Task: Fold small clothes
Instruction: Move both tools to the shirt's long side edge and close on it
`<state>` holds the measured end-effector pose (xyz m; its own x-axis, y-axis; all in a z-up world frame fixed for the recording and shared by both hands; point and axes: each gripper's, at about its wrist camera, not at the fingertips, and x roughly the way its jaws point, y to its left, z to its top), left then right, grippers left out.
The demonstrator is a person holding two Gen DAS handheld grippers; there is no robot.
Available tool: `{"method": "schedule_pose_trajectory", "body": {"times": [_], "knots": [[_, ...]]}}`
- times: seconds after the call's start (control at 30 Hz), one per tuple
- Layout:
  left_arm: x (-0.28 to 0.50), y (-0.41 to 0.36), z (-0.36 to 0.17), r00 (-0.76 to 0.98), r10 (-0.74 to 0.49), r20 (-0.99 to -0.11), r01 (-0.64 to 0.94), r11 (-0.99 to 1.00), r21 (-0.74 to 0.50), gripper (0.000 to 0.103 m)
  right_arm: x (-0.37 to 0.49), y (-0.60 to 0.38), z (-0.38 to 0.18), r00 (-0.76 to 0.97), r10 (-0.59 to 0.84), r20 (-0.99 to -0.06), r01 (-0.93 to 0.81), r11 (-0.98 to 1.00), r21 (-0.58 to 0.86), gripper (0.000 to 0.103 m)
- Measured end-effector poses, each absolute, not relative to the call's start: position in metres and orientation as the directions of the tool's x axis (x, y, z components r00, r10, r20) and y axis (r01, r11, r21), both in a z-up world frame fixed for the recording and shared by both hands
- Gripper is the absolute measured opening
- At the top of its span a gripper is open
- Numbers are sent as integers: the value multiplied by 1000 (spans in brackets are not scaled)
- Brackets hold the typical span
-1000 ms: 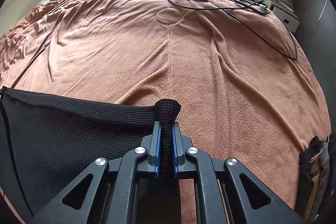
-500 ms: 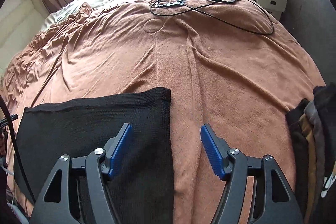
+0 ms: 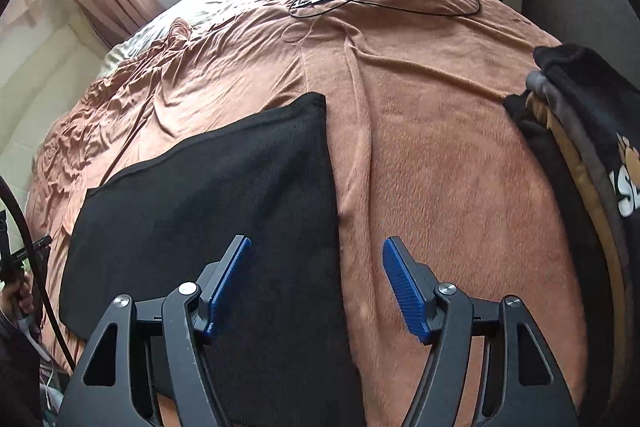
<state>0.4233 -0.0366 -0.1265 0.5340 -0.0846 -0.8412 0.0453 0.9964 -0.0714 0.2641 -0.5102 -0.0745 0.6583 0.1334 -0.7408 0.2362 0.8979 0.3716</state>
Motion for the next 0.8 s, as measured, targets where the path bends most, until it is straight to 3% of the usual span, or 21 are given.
{"method": "schedule_pose_trajectory", "body": {"times": [0.33, 0.8], "knots": [[360, -26, -133, 530, -153, -834, 28, 986, -163, 74, 200, -506, -85, 701, 191, -688, 236, 848, 475, 86], [296, -5, -178, 481, -265, -836, -45, 945, -325, 74, 134, -500, -126, 743, 233, -627, 295, 727, 620, 88]]}}
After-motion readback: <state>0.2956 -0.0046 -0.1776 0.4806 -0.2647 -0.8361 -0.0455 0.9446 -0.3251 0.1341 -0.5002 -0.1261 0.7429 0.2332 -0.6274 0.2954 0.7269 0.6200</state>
